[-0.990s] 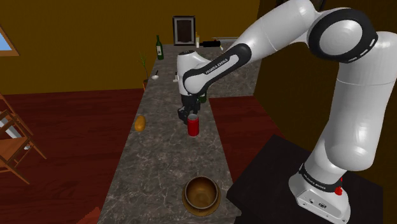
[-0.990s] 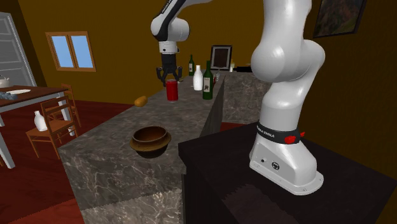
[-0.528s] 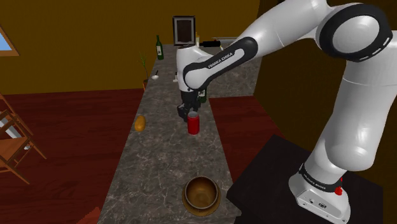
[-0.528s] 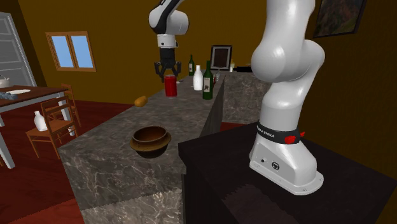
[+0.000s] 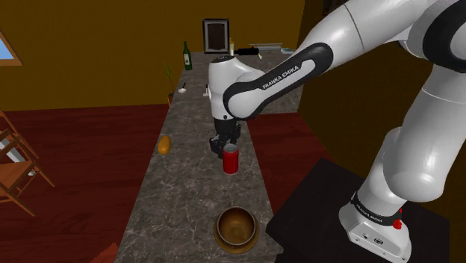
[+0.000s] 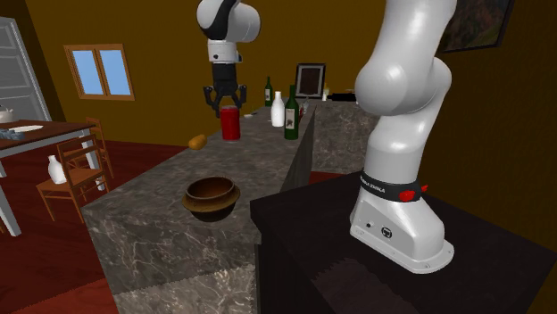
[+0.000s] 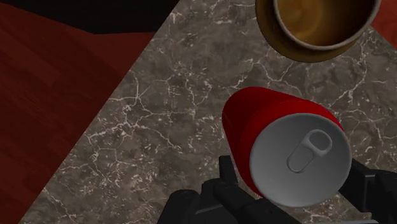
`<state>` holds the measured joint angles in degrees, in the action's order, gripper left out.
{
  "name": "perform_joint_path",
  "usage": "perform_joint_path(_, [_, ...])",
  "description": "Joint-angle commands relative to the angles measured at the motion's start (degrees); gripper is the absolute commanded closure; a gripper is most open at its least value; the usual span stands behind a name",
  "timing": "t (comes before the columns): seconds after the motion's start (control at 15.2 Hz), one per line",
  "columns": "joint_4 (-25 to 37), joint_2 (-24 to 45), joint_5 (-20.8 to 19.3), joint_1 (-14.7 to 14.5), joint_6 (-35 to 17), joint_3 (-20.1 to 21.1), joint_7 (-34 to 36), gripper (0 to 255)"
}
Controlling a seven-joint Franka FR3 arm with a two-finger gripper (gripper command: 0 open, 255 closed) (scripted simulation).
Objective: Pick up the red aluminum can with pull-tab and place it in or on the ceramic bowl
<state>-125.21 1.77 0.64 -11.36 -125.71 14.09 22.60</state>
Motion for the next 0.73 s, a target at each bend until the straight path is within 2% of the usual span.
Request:
perform_joint_path(0.0, [-1.8, -1.9, 0.6, -1.4, -0.1, 1.4, 2.5, 255])
perform_joint_path(0.66, [-7.9, -9.6, 4.5, -8.1, 0.8, 8.5, 13.9, 255])
